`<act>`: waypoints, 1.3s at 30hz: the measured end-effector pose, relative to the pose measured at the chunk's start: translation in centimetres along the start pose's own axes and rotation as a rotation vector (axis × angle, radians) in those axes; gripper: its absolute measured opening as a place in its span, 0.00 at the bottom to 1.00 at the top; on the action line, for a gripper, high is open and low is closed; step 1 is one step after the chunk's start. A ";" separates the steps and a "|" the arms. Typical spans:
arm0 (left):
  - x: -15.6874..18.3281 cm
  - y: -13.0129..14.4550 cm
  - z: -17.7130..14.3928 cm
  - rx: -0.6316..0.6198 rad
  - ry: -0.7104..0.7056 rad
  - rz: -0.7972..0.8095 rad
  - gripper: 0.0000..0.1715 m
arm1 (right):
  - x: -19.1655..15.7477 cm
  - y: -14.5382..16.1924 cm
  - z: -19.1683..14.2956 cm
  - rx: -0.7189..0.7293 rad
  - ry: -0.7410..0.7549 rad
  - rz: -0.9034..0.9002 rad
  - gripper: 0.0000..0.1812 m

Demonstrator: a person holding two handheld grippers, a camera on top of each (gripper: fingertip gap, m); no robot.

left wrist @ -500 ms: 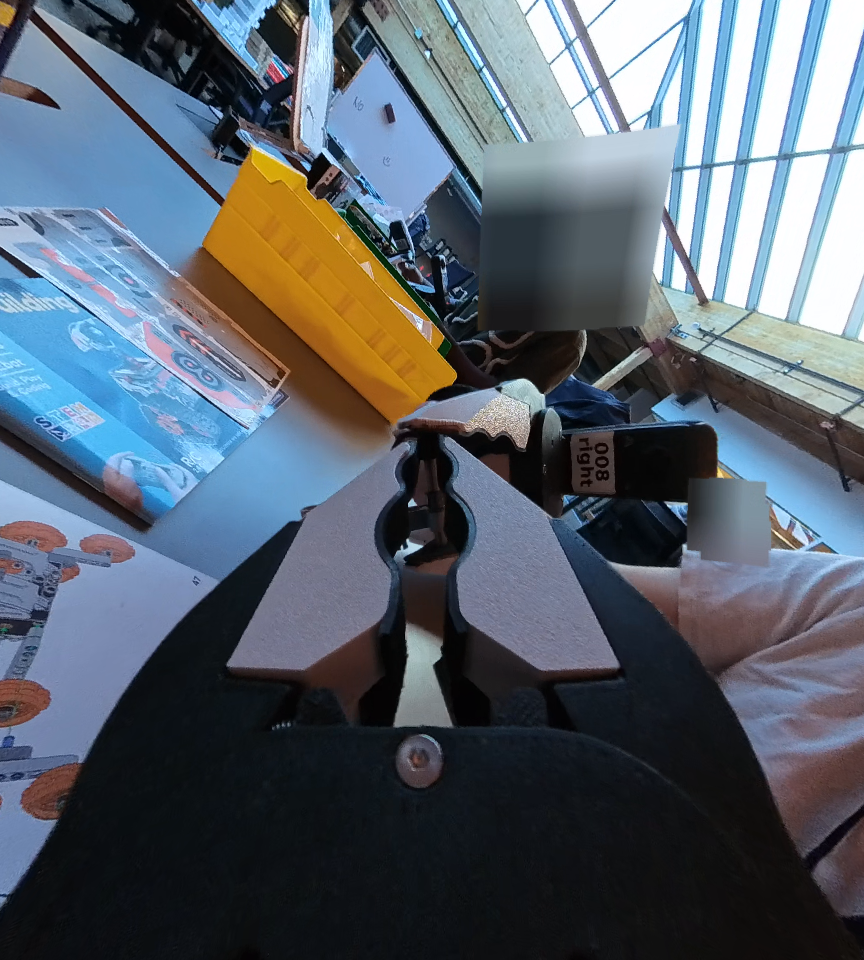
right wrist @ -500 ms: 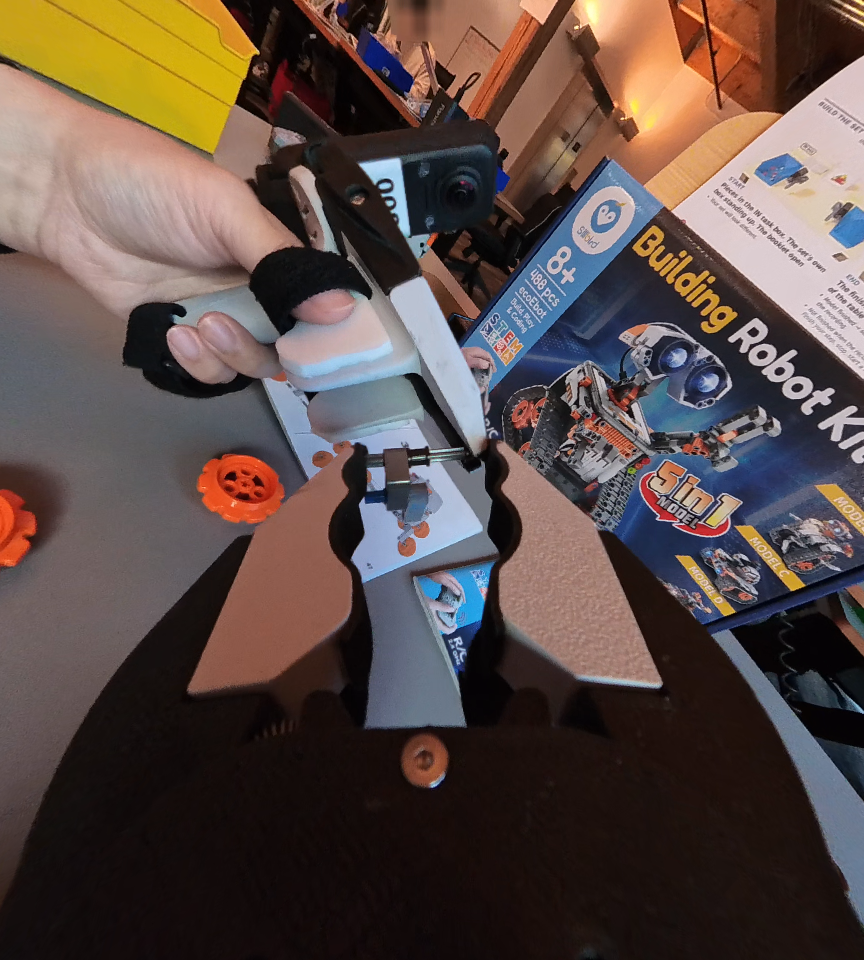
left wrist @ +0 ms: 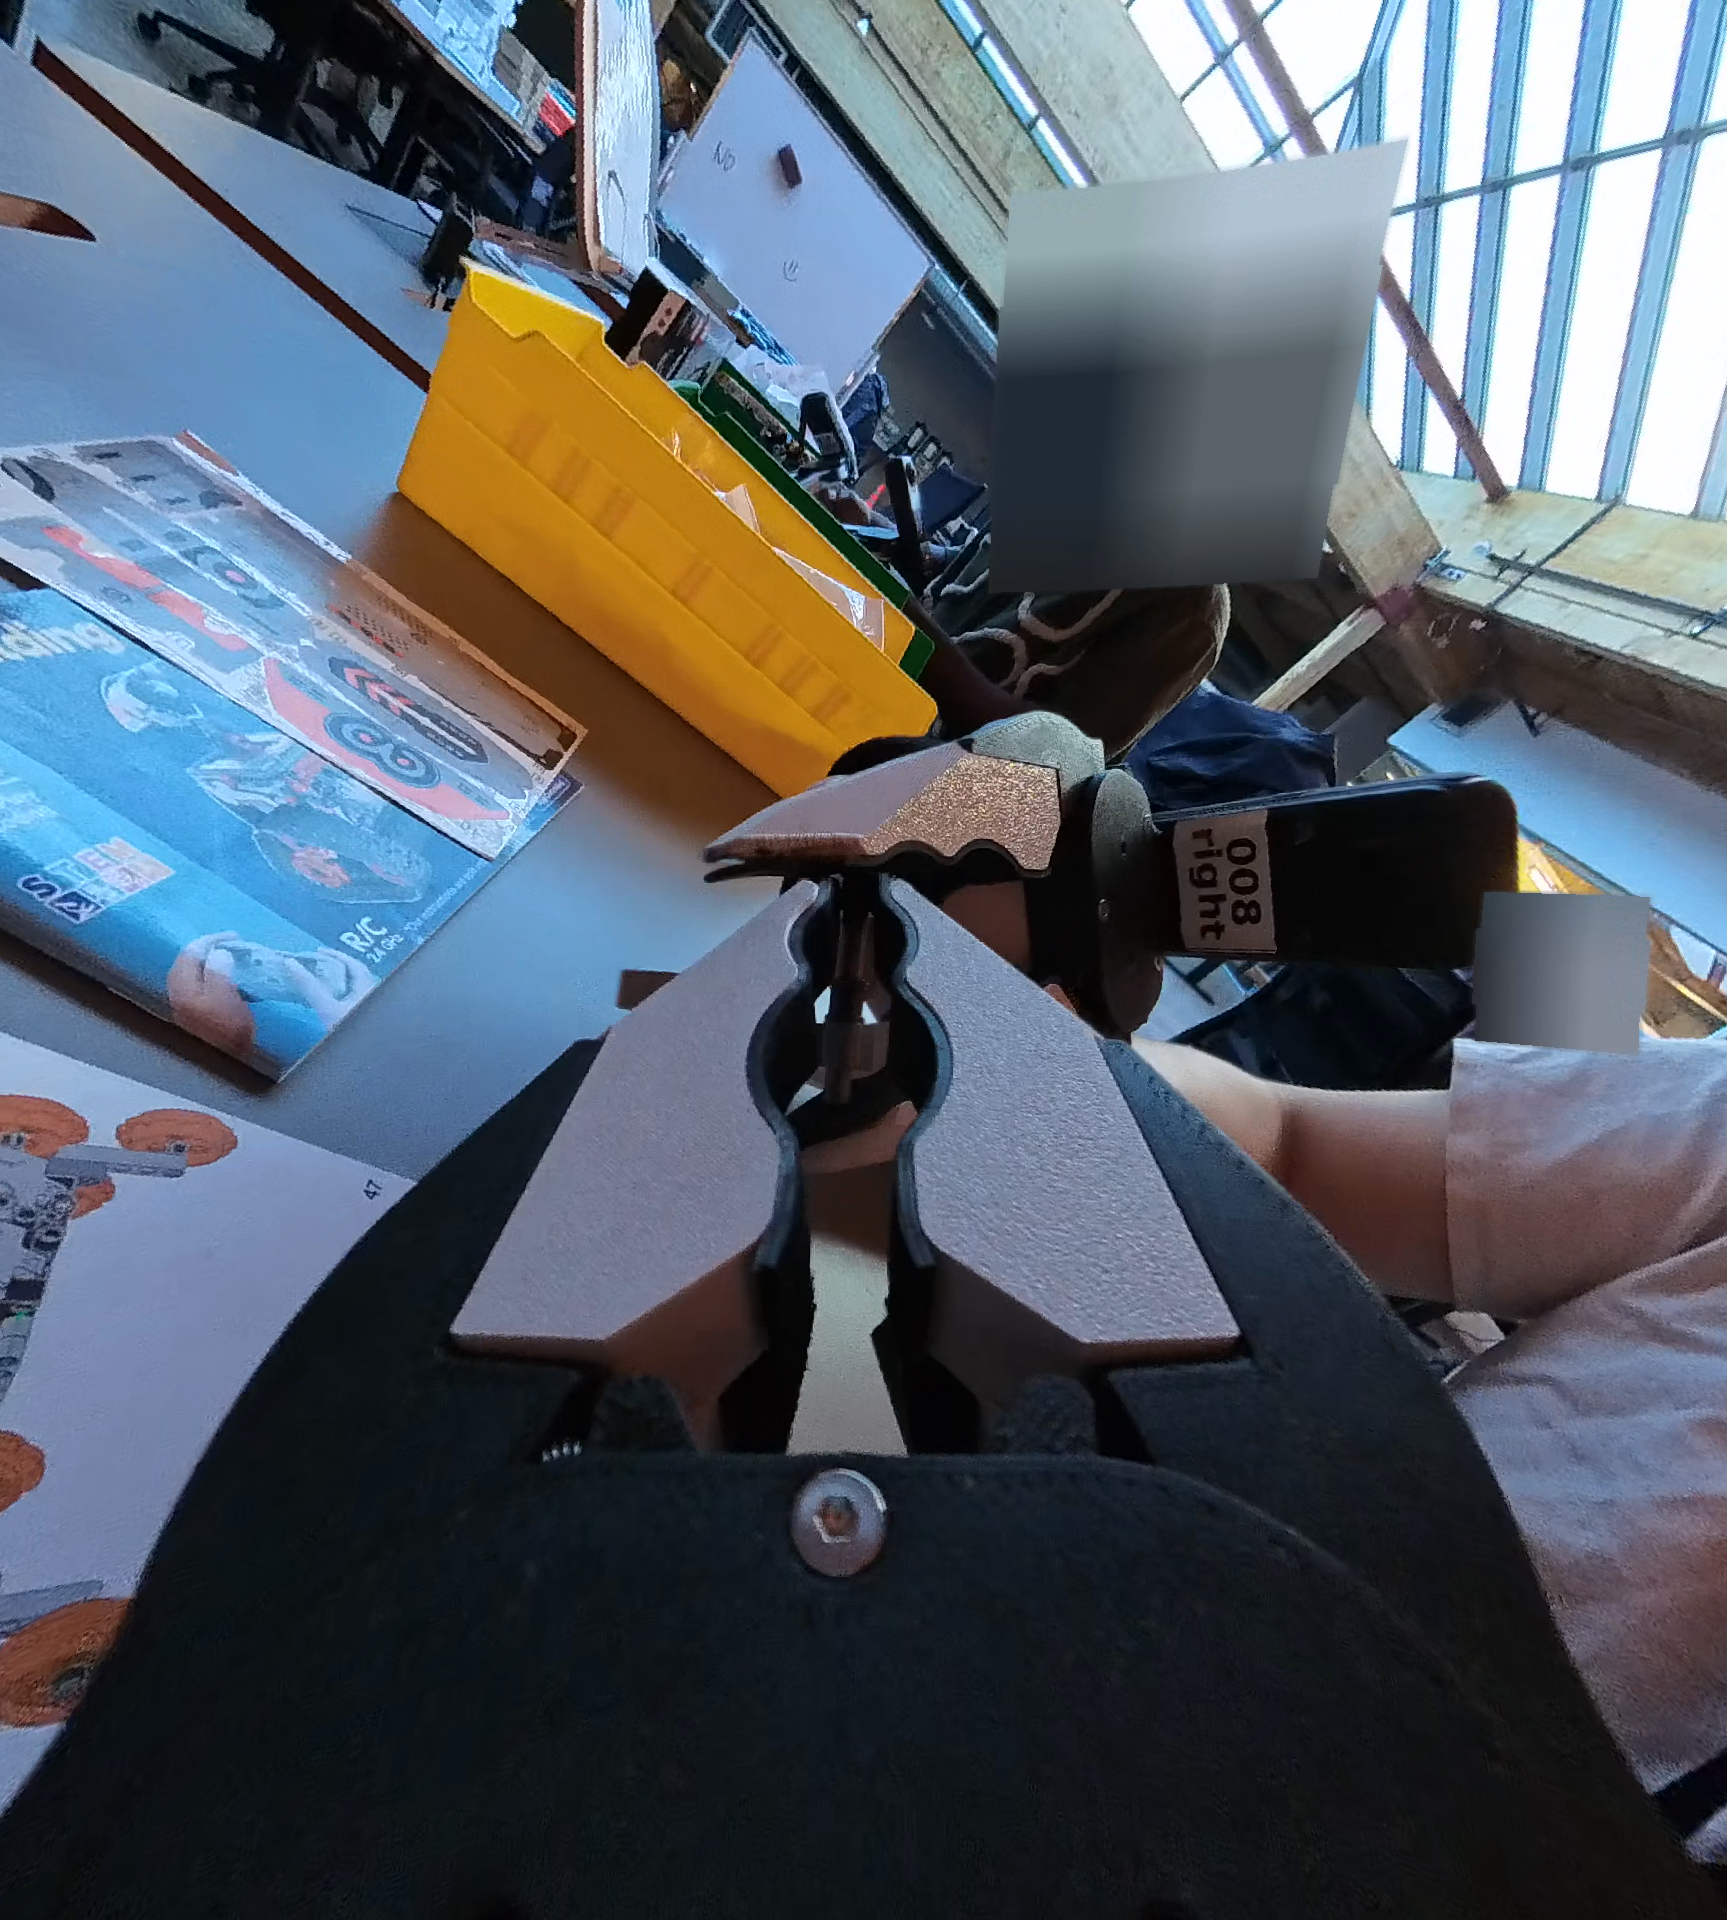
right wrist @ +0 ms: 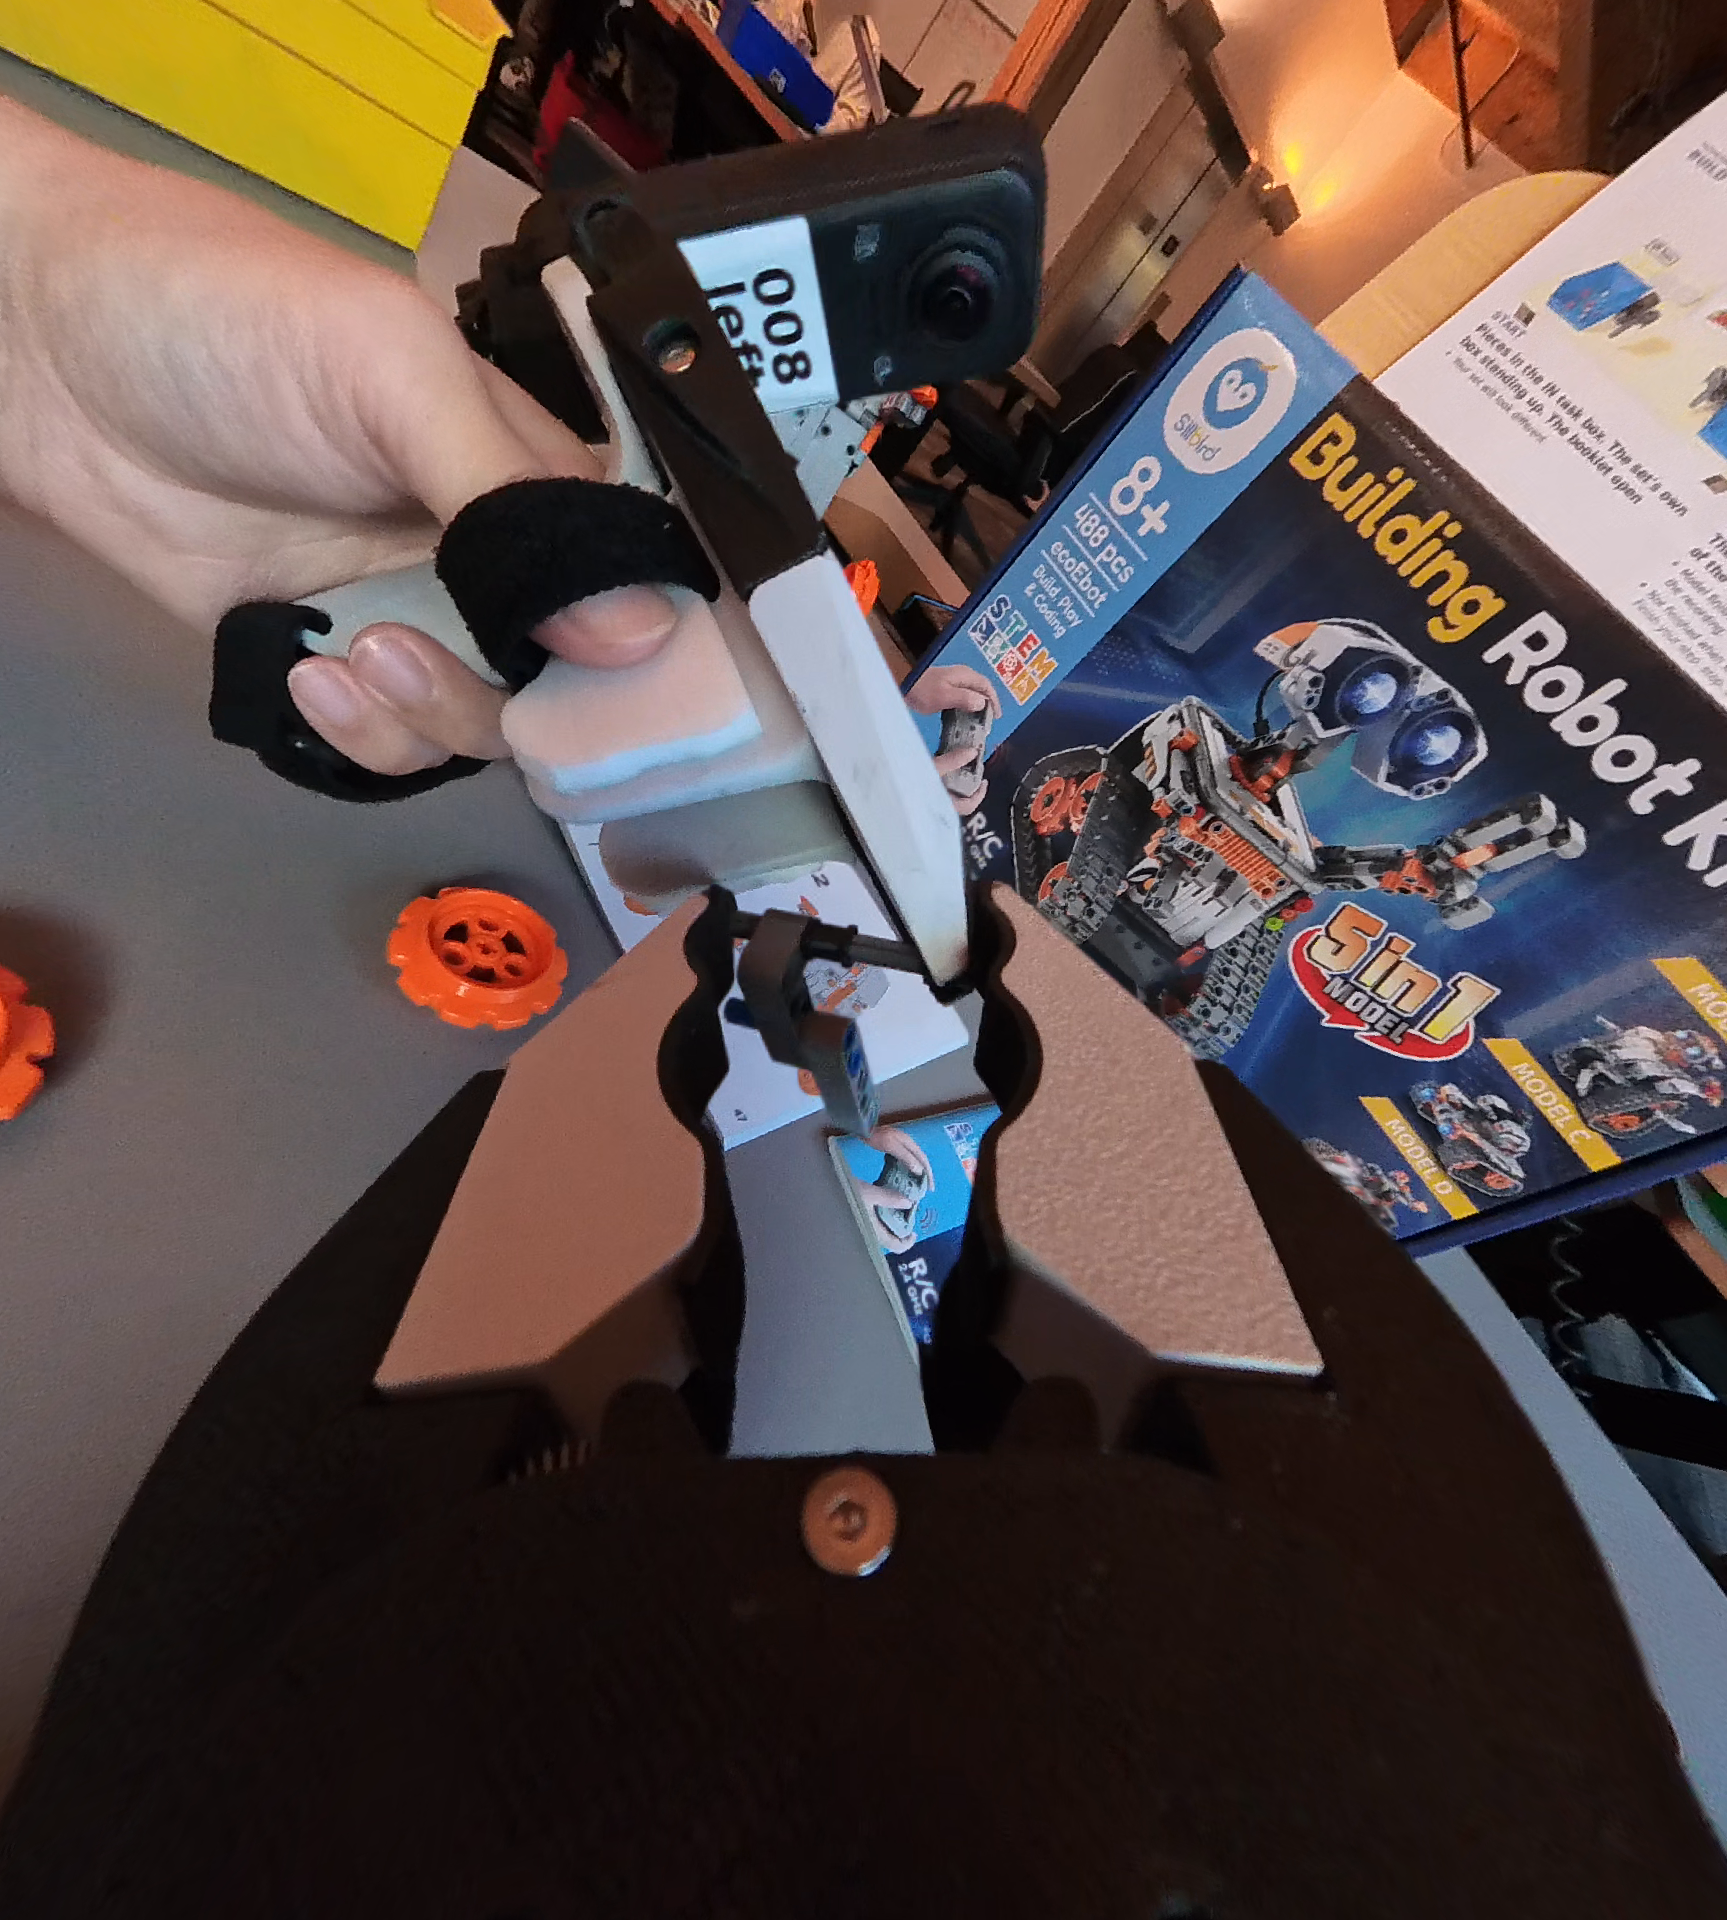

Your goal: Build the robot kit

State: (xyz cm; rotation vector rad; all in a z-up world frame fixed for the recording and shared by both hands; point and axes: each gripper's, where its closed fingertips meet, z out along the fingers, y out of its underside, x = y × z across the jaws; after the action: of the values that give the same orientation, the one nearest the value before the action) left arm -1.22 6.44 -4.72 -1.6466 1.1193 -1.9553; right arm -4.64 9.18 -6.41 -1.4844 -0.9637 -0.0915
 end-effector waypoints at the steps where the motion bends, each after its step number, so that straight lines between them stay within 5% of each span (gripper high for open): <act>1: 0.0 0.0 0.1 0.003 0.002 -0.001 0.02 | 0.0 0.1 0.0 -0.003 -0.001 0.005 0.24; 14: -0.4 -2.0 -1.4 0.127 -0.033 0.033 0.01 | 1.1 -0.2 -0.4 0.012 0.071 -0.010 0.23; 39: -0.4 -1.5 -1.4 0.104 -0.035 0.031 0.01 | 0.7 -0.2 -0.4 -0.016 0.073 -0.073 0.23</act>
State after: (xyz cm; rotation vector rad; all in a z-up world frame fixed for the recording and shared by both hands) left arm -2.05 8.16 -3.87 -1.5935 1.0075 -1.9241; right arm -4.09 9.16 -5.76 -1.4504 -0.9604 -0.2051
